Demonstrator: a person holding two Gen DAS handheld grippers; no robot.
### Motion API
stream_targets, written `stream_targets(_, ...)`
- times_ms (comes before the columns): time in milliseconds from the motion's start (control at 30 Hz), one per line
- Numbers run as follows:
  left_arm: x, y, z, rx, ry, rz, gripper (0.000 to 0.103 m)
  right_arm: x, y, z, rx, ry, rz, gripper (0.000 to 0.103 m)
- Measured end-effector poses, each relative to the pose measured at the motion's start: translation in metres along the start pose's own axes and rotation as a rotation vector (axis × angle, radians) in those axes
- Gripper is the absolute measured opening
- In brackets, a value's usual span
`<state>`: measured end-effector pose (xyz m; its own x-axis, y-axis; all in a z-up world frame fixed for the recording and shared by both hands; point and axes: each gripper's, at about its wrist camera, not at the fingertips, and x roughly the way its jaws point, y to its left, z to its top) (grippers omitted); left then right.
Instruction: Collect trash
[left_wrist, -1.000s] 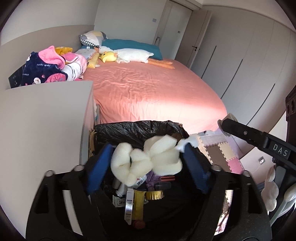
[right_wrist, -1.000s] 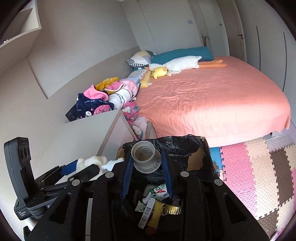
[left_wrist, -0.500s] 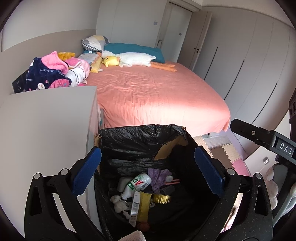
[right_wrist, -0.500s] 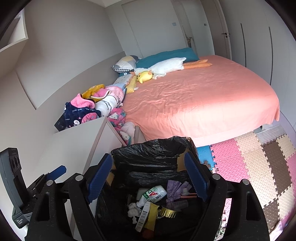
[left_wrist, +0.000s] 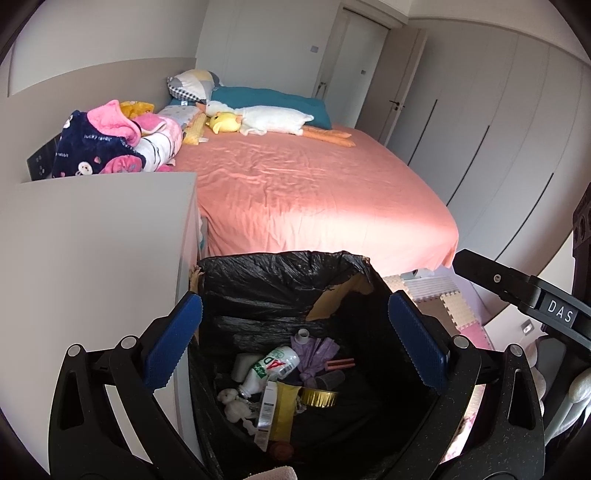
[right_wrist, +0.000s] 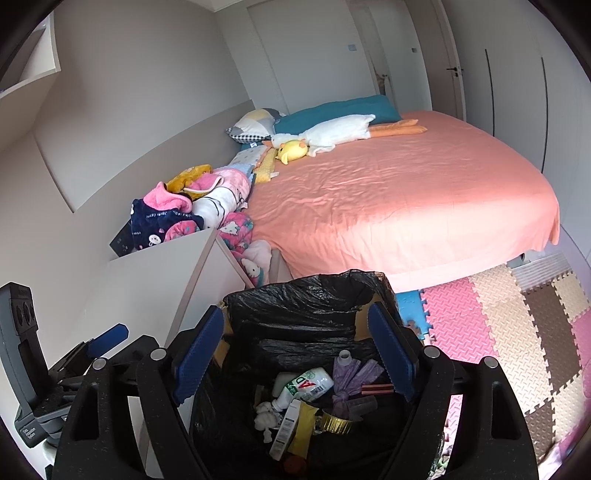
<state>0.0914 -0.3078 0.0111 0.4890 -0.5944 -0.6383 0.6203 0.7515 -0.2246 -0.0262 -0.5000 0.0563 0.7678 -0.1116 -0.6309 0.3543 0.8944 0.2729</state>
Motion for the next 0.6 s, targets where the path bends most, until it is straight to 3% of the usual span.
stream_targets(600,-0.0048,-0.0046,-0.0009,0.018,-0.019,-0.004,0.097,-0.001,0.0013,-0.0004,-0.007,-0.004,0.0,0.08)
